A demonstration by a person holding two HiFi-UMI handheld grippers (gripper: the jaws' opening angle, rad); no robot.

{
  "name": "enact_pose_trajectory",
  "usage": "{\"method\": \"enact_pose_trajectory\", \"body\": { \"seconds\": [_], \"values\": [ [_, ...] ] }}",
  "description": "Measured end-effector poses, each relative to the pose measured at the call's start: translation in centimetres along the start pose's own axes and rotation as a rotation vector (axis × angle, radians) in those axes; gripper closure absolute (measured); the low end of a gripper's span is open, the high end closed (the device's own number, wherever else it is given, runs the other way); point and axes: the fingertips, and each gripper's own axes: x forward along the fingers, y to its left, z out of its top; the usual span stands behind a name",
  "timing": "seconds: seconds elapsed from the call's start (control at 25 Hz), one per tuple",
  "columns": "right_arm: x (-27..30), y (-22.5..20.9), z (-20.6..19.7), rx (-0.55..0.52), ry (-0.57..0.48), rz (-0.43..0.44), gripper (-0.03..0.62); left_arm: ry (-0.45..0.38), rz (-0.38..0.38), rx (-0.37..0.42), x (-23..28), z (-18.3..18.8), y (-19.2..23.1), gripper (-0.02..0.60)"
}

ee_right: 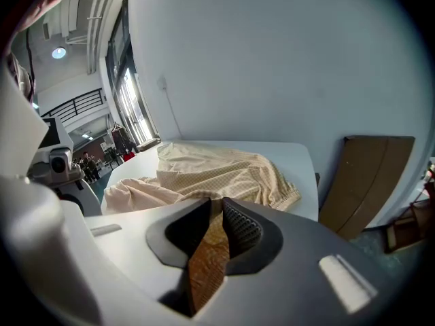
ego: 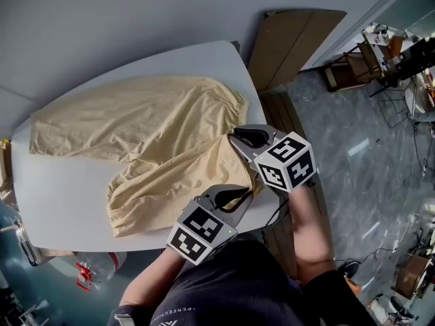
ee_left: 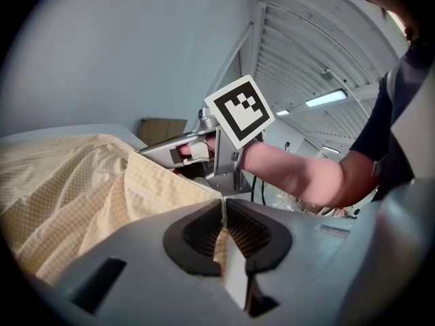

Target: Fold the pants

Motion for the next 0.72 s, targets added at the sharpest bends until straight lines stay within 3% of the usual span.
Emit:
{"method": "enact_pose_trajectory", "body": {
  "seconds": [0.48, 0.72],
  "values": [
    [-3.2, -4.0, -1.7, 0.095, -0.043, -0.105, 0.560, 0.085, -0.034, 0.047, 3.8, -1.6, -1.3, 0.551],
    [-5.2, -3.2, -2.5, 0.127, -0.073, -0.123, 0.549, 0.074, -0.098, 0.099, 4.4, -1.5, -3.1, 0.480]
  ]
}}
